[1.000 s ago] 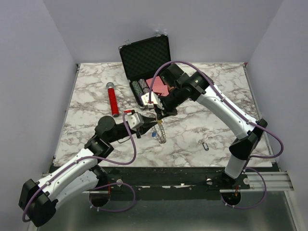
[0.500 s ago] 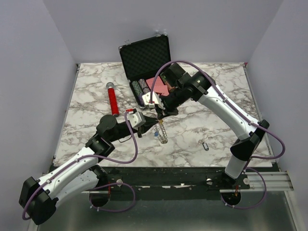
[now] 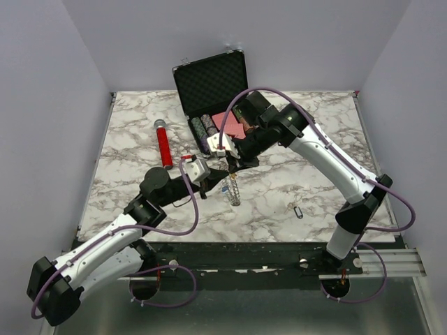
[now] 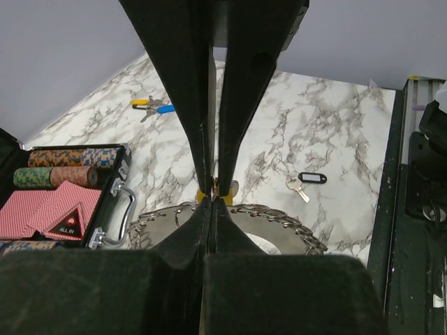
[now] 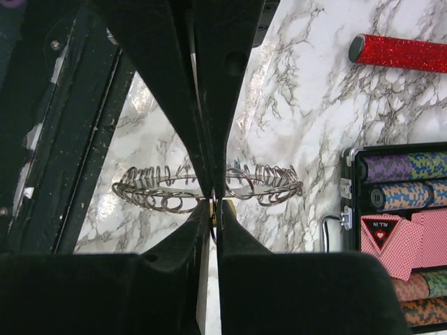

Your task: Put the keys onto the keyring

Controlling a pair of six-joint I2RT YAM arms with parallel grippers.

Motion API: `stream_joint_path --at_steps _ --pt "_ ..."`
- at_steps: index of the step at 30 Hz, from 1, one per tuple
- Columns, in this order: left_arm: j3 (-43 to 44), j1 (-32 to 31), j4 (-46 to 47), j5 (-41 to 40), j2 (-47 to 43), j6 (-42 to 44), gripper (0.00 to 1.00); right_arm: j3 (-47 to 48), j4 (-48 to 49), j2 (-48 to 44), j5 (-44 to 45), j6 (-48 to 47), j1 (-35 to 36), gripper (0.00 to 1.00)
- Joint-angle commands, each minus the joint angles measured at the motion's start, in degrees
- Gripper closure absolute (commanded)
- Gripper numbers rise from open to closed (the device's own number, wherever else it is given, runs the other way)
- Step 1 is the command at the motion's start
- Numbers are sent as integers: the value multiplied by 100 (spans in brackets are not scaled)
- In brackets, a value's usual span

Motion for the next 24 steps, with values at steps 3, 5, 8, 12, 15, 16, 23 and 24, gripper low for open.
stream_joint_path --at_steps 3,5,8,12,15,16,23,24 --pt "-522 -23 836 -308 -606 -470 100 -184 120 -359 -516 324 13 69" --pt "-611 -5 925 -176 -703 -593 100 -150 120 -376 -814 429 -101 62" --pt "-786 -5 1100 -87 -861 -839 100 78 58 -324 -1525 578 -373 54" --pt "-1146 -5 1495 -174 -1177 -1216 100 98 49 -350 -2194 745 -620 50" --pt "-1348 4 1812 -289 -1336 -1559 100 -324 408 -464 -2519 1296 -629 49" --pt "-1401 4 1900 -333 -1380 -1665 100 -456 549 -499 -2599 1465 -620 49" --pt "-1700 -5 2656 -386 -1380 -2210 100 -694 1411 -430 -2722 2521 -629 59" --pt "-1709 -5 2691 -395 -1380 -2246 100 -703 1472 -403 -2714 2591 -620 60"
